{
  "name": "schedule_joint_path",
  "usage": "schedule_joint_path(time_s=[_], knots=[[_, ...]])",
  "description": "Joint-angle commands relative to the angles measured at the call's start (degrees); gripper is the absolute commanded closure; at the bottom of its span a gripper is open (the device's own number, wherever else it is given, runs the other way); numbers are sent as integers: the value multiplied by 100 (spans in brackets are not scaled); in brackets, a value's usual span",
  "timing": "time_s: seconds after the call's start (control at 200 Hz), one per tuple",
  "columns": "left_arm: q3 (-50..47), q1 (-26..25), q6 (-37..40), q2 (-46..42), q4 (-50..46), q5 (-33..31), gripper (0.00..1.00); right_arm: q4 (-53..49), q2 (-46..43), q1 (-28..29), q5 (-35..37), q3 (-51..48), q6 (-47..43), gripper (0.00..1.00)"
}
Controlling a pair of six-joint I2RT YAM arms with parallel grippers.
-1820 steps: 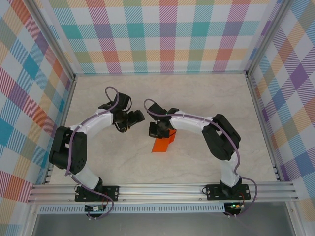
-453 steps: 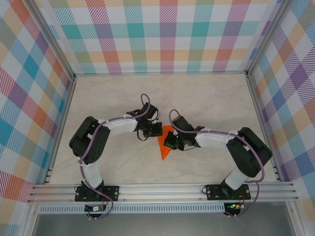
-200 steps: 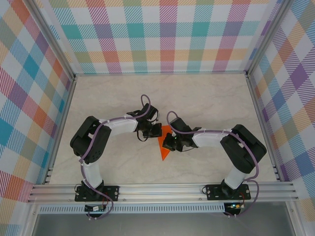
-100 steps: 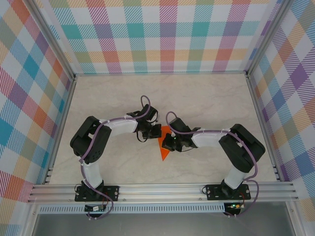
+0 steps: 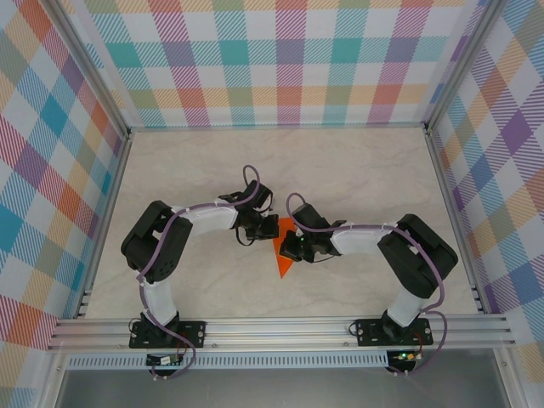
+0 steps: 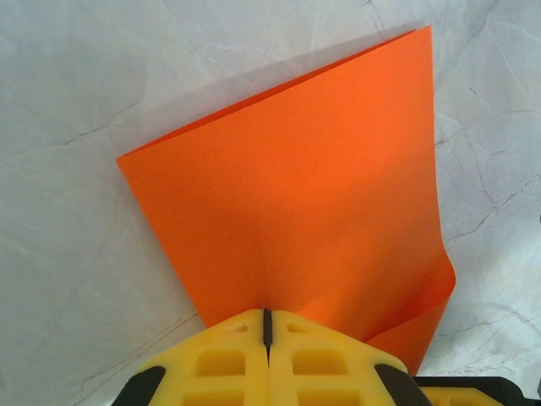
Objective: Fold a paper plane with a square sheet of paper (pick it up from the middle)
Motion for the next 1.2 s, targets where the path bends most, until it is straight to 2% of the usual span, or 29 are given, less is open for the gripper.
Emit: schedule_joint_path(time_s=[0.0, 1.195], knots=[[-106, 48, -3, 62, -3, 29, 99, 75, 62, 33, 111, 25, -55, 97], [-115, 48, -3, 111, -3, 16, 100, 192, 105, 27, 153, 39, -104, 96]])
